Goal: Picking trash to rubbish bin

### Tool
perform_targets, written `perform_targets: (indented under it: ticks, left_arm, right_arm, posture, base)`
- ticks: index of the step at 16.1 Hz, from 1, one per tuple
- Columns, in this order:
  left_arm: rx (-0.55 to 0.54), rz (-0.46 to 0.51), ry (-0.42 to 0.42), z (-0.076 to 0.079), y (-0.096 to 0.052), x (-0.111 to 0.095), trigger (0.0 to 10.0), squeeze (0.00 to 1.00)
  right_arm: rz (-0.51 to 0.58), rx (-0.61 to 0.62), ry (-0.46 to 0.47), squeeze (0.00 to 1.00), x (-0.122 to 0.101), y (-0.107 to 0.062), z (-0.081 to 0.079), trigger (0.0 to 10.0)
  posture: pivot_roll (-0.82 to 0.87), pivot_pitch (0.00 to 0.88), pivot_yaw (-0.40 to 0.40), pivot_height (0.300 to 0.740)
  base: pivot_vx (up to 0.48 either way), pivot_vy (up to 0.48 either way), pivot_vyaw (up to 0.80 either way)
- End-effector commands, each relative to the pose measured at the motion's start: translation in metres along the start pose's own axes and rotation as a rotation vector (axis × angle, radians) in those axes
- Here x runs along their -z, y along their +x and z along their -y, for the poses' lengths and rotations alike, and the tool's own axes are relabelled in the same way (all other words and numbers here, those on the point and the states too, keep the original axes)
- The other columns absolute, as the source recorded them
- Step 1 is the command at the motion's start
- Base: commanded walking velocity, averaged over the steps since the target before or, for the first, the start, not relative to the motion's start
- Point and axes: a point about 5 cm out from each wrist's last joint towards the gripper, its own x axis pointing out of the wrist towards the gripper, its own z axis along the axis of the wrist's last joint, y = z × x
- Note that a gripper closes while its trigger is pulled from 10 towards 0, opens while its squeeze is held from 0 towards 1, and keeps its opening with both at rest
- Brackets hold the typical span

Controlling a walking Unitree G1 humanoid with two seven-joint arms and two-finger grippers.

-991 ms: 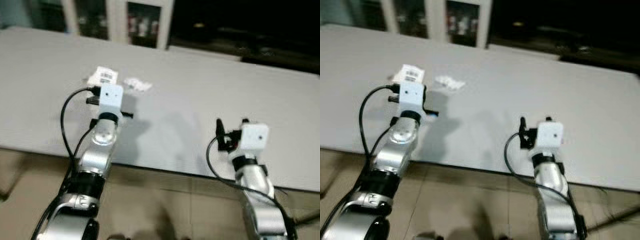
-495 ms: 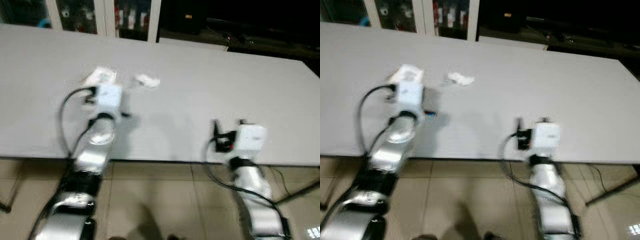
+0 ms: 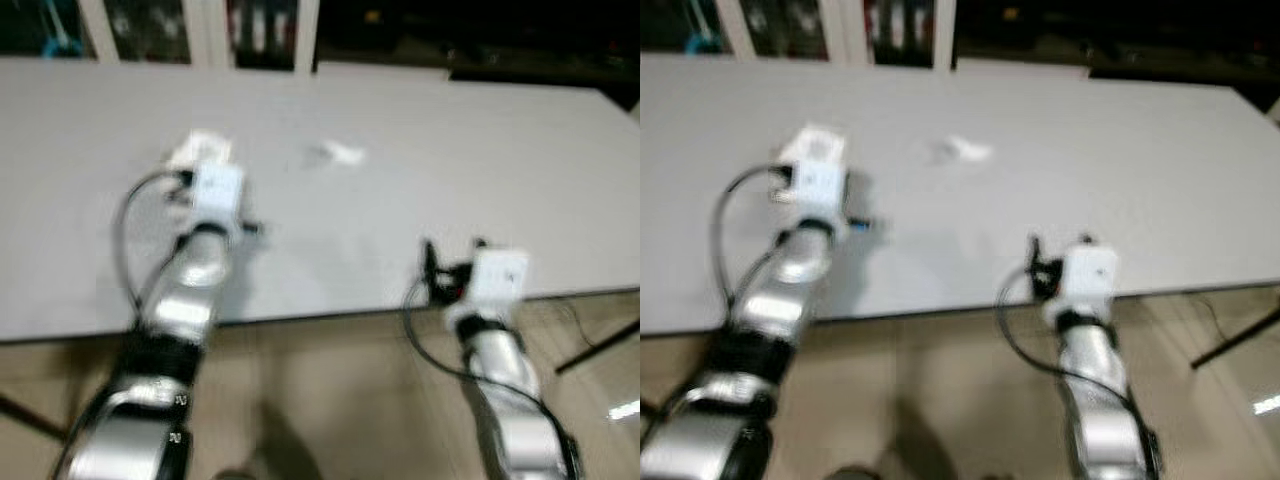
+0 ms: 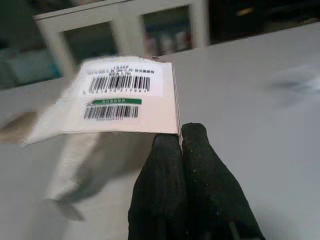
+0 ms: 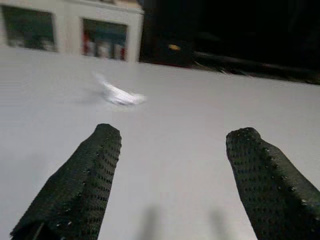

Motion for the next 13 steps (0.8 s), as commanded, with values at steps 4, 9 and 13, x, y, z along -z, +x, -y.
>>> perform_targets:
  ticks: [4, 9, 13]
  left_arm:
    - [0.022, 0.024, 0.000, 0.010, 0.004, -0.008, 0.0, 0.00]
    - [0.181, -0.015, 0.026, 0.023, 0.003, -0.002, 1.1, 0.00]
    - [0.454, 0.002, 0.024, 0.058, -0.008, -0.007, 1.0, 0.00]
  right_arm:
    - [0.000, 0.039, -0.021, 0.00, 0.000, -0.001, 0.011, 10.0]
    - [-0.027, 0.054, 0.022, 0.00, 0.003, -0.001, 0.012, 10.0]
    - [-0.034, 0.099, 0.021, 0.00, 0.004, -0.003, 0.016, 10.0]
  posture:
    - [0.22, 0.075, -0.094, 0.740]
    - [0.22, 0.072, -0.091, 0.740]
    - [0.23, 0.076, -0.081, 0.740]
  base:
    - [0.000, 0.356, 0.00]
    - [0.000, 0.000, 0.00]
    - [0.000, 0.000, 0.00]
